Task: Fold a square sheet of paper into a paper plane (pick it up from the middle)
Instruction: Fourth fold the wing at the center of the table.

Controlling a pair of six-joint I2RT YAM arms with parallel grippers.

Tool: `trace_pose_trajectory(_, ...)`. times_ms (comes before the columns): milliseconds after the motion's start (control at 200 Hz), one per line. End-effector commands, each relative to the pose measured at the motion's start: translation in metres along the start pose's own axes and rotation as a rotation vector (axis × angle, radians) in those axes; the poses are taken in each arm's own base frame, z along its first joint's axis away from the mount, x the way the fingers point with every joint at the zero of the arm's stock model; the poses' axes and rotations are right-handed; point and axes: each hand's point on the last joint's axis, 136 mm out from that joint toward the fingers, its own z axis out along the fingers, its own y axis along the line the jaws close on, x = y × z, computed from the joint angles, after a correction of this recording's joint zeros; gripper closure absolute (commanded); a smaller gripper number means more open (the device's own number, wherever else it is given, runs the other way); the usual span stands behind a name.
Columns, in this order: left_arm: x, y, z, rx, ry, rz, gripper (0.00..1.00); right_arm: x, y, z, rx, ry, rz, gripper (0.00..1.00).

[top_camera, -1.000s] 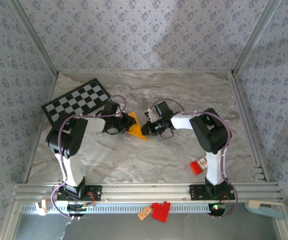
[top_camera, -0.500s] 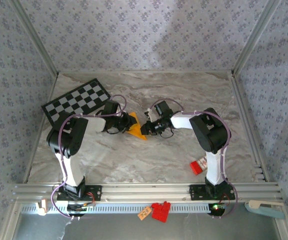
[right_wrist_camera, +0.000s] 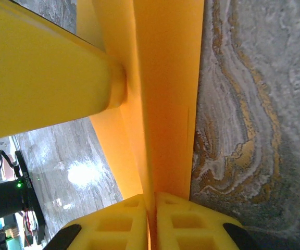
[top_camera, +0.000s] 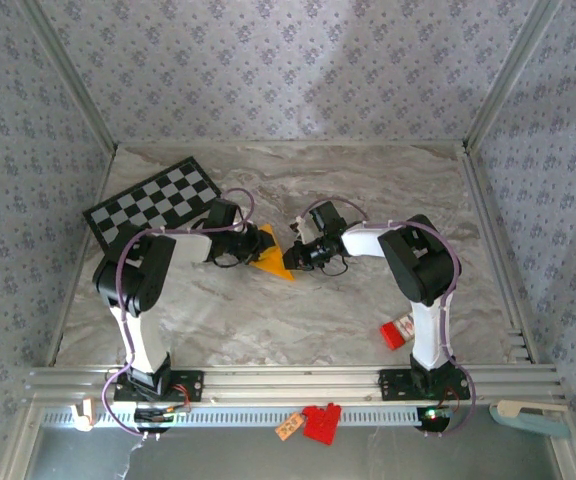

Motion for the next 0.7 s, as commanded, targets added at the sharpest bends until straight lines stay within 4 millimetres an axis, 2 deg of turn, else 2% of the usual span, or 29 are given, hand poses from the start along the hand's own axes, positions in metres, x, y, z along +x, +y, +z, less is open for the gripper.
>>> trace_pose_trajectory(0, -0.007, -0.022, -0.015, 0.045, -0.054, 0.045, 0.78, 0.009, -0.032, 0.008, 0.094, 0.022, 0.057, 0.88)
trace_pose_trajectory(140, -0.013, -0.013, -0.023, 0.04, -0.097, 0.009, 0.78, 0.009, -0.033, 0.008, 0.1, 0.025, 0.061, 0.88)
trace_pose_trajectory(300, -0.013, -0.003, -0.019, 0.031, -0.093, -0.022, 0.8, 0.01, -0.035, 0.008, 0.108, 0.025, 0.064, 0.87)
trace_pose_trajectory(565, -0.01, -0.01, -0.007, 0.052, -0.047, -0.01, 0.81, 0.009, -0.036, 0.009, 0.112, 0.027, 0.067, 0.87)
trace_pose_trajectory(695, -0.008, -0.006, -0.002, 0.034, -0.035, -0.013, 0.81, 0.009, -0.036, 0.008, 0.111, 0.027, 0.067, 0.87)
